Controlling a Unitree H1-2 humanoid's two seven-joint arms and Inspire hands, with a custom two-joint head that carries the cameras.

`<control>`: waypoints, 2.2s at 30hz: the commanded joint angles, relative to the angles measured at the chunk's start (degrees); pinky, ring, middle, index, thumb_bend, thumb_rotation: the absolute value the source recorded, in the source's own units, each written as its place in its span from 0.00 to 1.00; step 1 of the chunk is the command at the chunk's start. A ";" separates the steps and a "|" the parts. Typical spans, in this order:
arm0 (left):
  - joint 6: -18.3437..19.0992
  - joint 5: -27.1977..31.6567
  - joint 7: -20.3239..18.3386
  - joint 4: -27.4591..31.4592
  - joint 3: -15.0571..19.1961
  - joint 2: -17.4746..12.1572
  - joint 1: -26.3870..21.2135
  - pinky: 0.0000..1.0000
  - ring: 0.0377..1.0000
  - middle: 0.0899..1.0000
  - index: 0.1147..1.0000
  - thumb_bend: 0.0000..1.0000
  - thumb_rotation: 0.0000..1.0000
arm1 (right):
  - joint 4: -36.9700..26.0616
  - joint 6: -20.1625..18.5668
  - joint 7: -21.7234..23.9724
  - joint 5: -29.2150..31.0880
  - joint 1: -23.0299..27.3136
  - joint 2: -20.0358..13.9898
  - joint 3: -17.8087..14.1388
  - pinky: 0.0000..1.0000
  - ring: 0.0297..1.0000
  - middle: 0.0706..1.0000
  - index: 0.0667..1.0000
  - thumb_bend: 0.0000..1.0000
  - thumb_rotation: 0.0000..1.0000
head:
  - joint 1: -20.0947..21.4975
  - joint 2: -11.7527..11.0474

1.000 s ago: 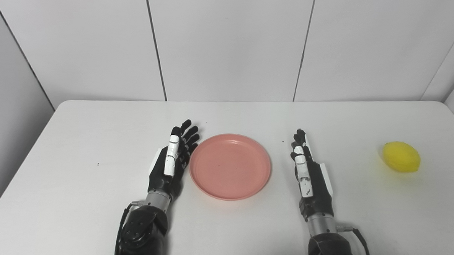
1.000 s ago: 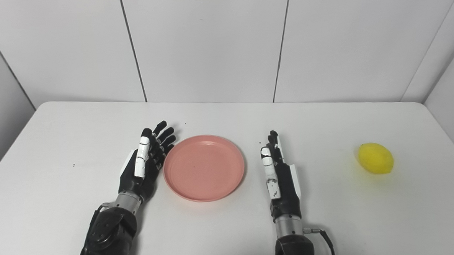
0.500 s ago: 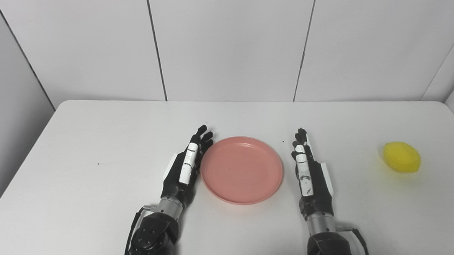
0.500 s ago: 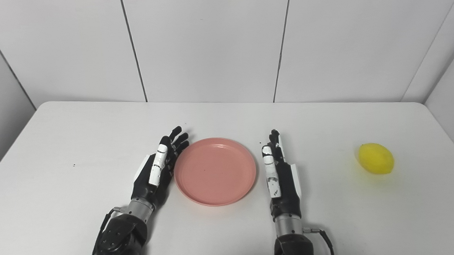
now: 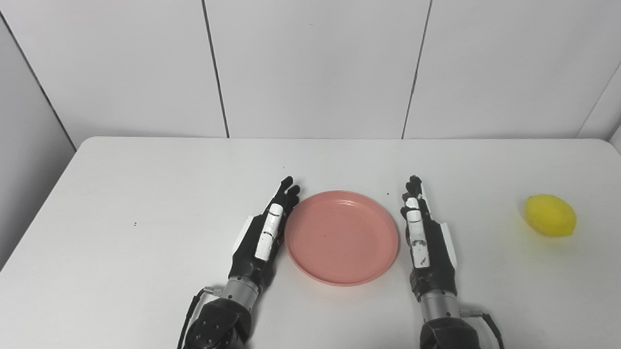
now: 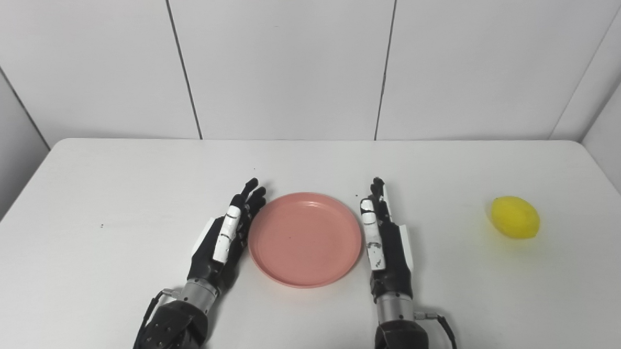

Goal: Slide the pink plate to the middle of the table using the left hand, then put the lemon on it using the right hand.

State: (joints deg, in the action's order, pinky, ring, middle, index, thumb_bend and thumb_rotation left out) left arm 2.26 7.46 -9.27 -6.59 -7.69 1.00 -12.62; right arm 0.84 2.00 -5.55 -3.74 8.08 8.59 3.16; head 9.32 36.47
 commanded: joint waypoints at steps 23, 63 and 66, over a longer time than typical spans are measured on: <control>-8.36 -6.79 3.83 -2.79 0.38 1.59 -0.68 1.00 1.00 1.00 1.00 0.55 1.00 | -3.54 3.33 -4.58 -5.34 2.62 -2.85 -2.38 1.00 0.99 0.96 0.96 0.76 1.00 | 3.16 -0.92; -6.68 -5.49 5.26 -3.60 3.40 2.80 -1.02 1.00 1.00 1.00 1.00 0.54 1.00 | -9.19 -7.49 -10.17 -20.74 3.06 -16.69 -13.88 0.81 0.86 0.87 0.86 0.75 0.37 | 8.40 -1.72; -7.26 -5.29 4.96 -4.03 3.44 2.55 -1.07 1.00 1.00 1.00 1.00 0.56 1.00 | -9.47 -9.89 -10.04 -23.23 2.74 -18.46 -13.96 0.82 0.86 0.86 0.86 0.77 0.39 | 8.71 -1.79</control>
State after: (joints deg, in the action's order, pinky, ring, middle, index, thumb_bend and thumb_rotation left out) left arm -3.25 1.65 -3.89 -9.85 -4.52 3.64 -13.51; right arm -6.46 -6.96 -15.44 -25.70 9.83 -8.28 -10.24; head 18.11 34.72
